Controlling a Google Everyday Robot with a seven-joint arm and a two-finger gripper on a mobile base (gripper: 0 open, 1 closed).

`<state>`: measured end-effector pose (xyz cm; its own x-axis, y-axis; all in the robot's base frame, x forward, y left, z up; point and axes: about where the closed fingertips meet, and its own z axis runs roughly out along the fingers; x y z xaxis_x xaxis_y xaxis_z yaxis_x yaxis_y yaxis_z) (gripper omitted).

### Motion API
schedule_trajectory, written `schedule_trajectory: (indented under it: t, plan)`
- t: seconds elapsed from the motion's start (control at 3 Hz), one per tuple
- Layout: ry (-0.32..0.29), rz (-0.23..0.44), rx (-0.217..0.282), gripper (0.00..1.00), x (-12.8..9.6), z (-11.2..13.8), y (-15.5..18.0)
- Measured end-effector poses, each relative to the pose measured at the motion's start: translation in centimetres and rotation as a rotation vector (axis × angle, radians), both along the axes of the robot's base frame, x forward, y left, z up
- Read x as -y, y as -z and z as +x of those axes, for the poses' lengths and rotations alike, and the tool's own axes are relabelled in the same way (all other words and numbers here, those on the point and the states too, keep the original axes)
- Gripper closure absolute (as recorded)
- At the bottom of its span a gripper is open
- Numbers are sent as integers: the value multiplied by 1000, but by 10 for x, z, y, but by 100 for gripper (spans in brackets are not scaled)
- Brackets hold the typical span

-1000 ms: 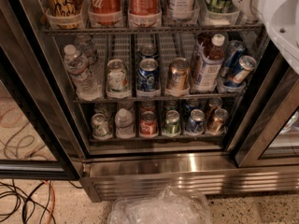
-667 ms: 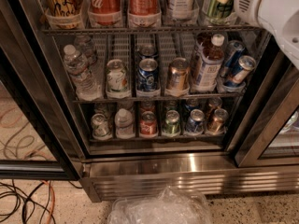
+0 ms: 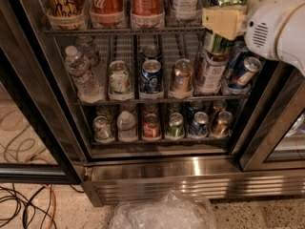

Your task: Pick green can from top shelf of fridge

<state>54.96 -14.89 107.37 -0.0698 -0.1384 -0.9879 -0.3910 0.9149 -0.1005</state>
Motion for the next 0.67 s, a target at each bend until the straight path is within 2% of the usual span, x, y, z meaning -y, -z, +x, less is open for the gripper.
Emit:
schedule_trajectory:
  t: [0.33, 0.67]
  plan:
    - [-79, -3, -41, 100, 3, -17, 11]
    - [-120, -6, -55, 100, -7, -22, 15]
